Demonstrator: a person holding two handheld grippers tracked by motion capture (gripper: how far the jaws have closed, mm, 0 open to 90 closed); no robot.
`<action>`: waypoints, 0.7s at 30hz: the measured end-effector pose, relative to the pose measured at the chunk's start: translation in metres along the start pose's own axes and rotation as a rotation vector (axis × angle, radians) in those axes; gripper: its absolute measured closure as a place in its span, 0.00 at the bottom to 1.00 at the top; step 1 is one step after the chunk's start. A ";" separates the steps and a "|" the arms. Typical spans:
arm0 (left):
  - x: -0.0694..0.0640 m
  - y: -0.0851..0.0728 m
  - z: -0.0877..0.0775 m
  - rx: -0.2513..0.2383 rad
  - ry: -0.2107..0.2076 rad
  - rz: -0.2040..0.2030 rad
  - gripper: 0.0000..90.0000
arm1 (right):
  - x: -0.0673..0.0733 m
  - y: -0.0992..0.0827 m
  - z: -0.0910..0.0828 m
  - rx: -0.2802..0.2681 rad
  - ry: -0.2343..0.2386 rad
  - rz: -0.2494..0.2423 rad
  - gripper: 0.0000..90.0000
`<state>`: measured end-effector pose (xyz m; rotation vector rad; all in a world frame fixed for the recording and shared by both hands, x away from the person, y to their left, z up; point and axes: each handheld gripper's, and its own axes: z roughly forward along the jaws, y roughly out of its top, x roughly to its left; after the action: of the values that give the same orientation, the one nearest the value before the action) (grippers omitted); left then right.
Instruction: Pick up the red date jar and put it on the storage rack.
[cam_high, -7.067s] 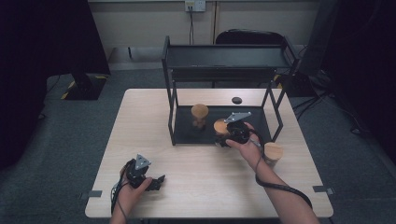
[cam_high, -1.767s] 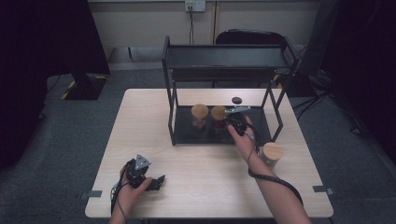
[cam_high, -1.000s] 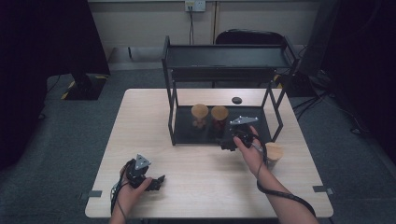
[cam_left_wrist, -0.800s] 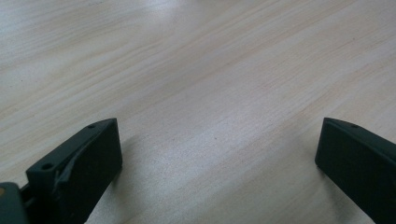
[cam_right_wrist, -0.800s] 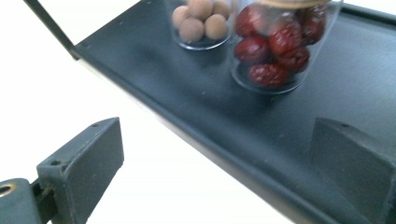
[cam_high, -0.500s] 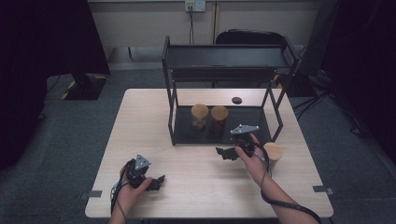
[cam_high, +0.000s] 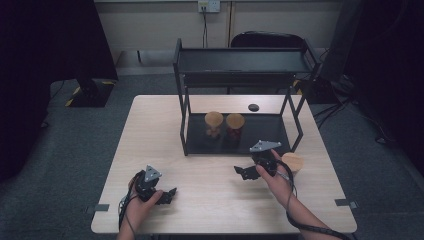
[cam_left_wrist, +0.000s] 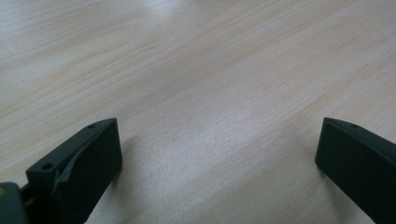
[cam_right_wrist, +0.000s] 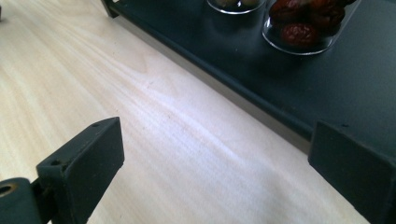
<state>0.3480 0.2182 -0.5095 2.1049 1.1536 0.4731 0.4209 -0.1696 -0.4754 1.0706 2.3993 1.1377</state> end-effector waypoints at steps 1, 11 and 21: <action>0.000 0.000 0.000 0.000 0.000 0.000 0.00 | 0.000 -0.001 -0.001 0.003 -0.001 -0.003 0.03; 0.000 0.000 0.000 0.000 0.000 0.000 0.00 | 0.003 -0.016 -0.012 0.009 0.027 -0.023 0.03; 0.000 0.000 0.000 0.000 0.000 0.000 0.00 | 0.002 -0.034 -0.022 0.015 0.056 -0.023 0.03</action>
<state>0.3480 0.2182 -0.5095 2.1048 1.1536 0.4735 0.3902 -0.1944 -0.4863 1.0260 2.4603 1.1591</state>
